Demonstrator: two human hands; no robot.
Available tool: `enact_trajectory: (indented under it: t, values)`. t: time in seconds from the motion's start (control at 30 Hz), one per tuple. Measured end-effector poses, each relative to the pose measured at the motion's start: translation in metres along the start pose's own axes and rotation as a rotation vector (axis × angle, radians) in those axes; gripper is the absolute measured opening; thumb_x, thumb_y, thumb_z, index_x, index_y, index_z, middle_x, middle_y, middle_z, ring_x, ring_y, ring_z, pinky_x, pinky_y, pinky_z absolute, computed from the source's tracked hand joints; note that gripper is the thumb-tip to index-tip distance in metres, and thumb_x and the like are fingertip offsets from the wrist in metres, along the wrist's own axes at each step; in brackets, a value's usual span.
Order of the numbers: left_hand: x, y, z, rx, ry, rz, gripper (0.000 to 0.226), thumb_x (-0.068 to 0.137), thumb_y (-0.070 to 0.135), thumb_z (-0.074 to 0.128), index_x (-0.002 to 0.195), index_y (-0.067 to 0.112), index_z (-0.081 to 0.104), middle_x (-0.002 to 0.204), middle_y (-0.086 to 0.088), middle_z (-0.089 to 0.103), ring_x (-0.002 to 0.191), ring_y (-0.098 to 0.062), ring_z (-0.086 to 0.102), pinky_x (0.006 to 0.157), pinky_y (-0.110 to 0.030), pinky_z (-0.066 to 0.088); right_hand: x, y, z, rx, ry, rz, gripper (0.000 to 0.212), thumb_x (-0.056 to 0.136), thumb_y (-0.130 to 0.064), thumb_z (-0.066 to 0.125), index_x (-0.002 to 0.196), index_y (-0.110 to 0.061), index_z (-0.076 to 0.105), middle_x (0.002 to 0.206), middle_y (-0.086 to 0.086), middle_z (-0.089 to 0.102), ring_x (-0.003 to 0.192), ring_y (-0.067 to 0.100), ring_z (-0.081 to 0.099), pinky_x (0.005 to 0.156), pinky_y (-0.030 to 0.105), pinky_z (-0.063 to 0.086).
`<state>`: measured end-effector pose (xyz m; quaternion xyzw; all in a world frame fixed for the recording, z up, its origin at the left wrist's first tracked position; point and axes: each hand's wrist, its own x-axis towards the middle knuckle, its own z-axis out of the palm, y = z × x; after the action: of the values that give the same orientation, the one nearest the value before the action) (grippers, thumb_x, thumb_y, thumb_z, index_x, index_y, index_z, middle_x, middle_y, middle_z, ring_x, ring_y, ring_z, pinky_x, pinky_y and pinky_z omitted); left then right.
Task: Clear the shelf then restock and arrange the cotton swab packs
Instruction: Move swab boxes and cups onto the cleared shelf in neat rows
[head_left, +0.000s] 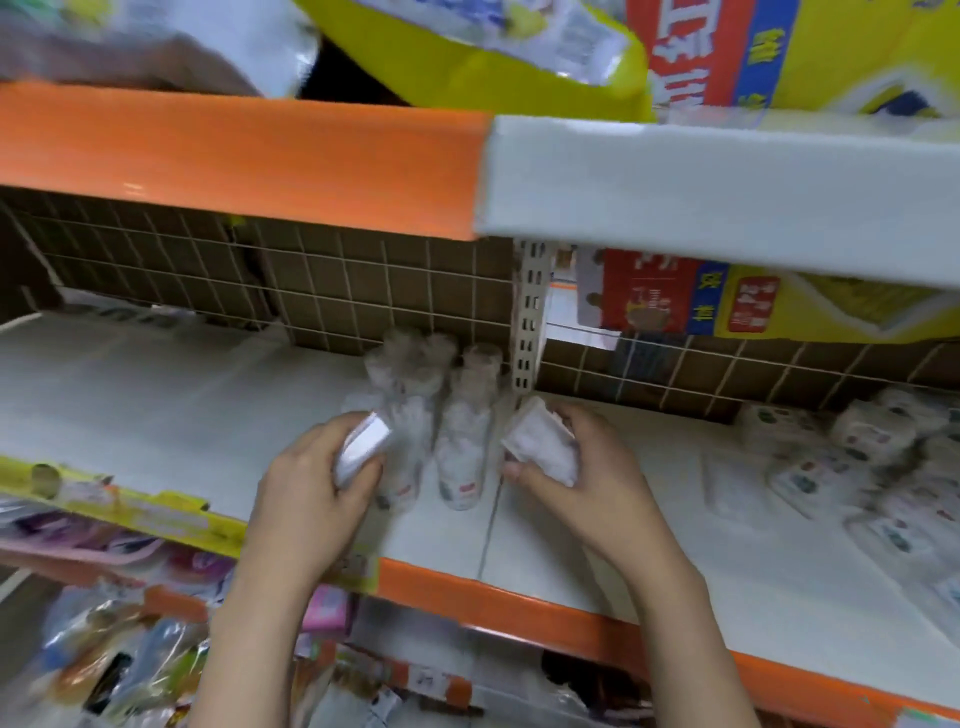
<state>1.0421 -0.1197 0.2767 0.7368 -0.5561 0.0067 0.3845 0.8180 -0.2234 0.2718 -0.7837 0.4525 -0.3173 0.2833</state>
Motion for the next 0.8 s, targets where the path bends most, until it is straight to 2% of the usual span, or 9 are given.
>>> enact_trajectory:
  t: [0.1,0.2,0.27,0.4,0.47,0.57,0.67,0.73,0.8]
  values:
    - [0.006,-0.034,-0.020,0.012,0.039,-0.050,0.033,0.077,0.029,0.062,0.106,0.013,0.066,0.097,-0.006,0.069,0.088,-0.028,0.065,0.075,-0.023,0.039,0.001,-0.029,0.026,0.043,0.038,-0.072,0.058,0.073,-0.038,0.067,0.126,-0.028,0.047,0.119,-0.005,0.052,0.107,0.007,0.051,0.093,0.026,0.044]
    - [0.007,-0.052,-0.029,0.011,0.039,-0.097,0.029,0.083,0.024,0.069,0.110,0.014,0.064,0.100,-0.006,0.068,0.093,-0.030,0.063,0.076,-0.026,0.040,-0.001,-0.045,0.040,0.010,0.034,-0.102,0.066,0.073,-0.023,0.061,0.134,-0.022,0.035,0.121,-0.006,0.037,0.105,-0.001,0.038,0.090,0.001,0.027]
    - [0.008,-0.058,-0.030,-0.008,0.024,-0.099,0.031,0.084,0.026,0.067,0.112,0.013,0.063,0.101,-0.007,0.068,0.095,-0.030,0.061,0.076,-0.027,0.040,0.000,-0.048,0.044,-0.010,0.033,-0.108,0.066,0.074,-0.019,0.062,0.133,-0.021,0.032,0.119,-0.006,0.035,0.100,-0.003,0.035,0.084,-0.006,0.022]
    - [0.013,-0.060,-0.023,-0.032,-0.018,-0.092,0.036,0.085,0.034,0.064,0.114,0.014,0.061,0.104,-0.008,0.068,0.098,-0.030,0.061,0.078,-0.031,0.042,0.004,-0.049,0.043,-0.039,0.044,-0.121,0.060,0.076,-0.017,0.068,0.128,-0.020,0.038,0.115,-0.004,0.041,0.093,-0.003,0.038,0.076,-0.003,0.029]
    - [0.016,-0.058,-0.020,-0.036,-0.027,-0.082,0.037,0.087,0.037,0.061,0.115,0.014,0.061,0.105,-0.006,0.068,0.098,-0.029,0.060,0.075,-0.028,0.039,0.007,-0.046,0.042,-0.056,0.064,-0.135,0.061,0.076,-0.018,0.069,0.129,-0.019,0.040,0.116,-0.003,0.045,0.095,-0.002,0.040,0.078,-0.002,0.029]
    - [0.021,-0.056,-0.016,-0.033,-0.024,-0.073,0.038,0.085,0.039,0.062,0.114,0.013,0.062,0.102,-0.006,0.068,0.094,-0.027,0.060,0.073,-0.026,0.036,0.013,-0.045,0.046,-0.017,0.101,-0.113,0.059,0.077,-0.020,0.071,0.128,-0.019,0.040,0.119,-0.002,0.049,0.103,0.006,0.047,0.081,0.008,0.035]
    - [0.025,-0.062,-0.013,-0.013,-0.002,-0.089,0.047,0.080,0.048,0.068,0.109,0.012,0.065,0.099,-0.006,0.069,0.092,-0.031,0.060,0.074,-0.028,0.037,0.021,-0.052,0.052,0.012,0.140,-0.181,0.050,0.077,-0.017,0.072,0.119,-0.019,0.044,0.111,-0.004,0.050,0.101,0.008,0.048,0.081,0.005,0.034]
    - [0.026,-0.069,-0.013,0.017,-0.004,-0.095,0.059,0.072,0.061,0.059,0.107,0.014,0.066,0.097,-0.005,0.068,0.090,-0.029,0.058,0.074,-0.029,0.039,0.026,-0.056,0.058,-0.005,0.171,-0.273,0.042,0.077,-0.019,0.070,0.115,-0.017,0.051,0.110,-0.005,0.049,0.103,0.008,0.047,0.084,0.005,0.032]
    - [0.027,-0.079,-0.013,0.062,0.001,-0.100,0.068,0.067,0.068,0.049,0.108,0.016,0.066,0.098,-0.005,0.067,0.090,-0.030,0.057,0.078,-0.035,0.044,0.029,-0.061,0.067,-0.015,0.186,-0.303,0.043,0.079,-0.026,0.066,0.119,-0.017,0.055,0.116,-0.003,0.046,0.107,-0.001,0.041,0.088,0.002,0.029]
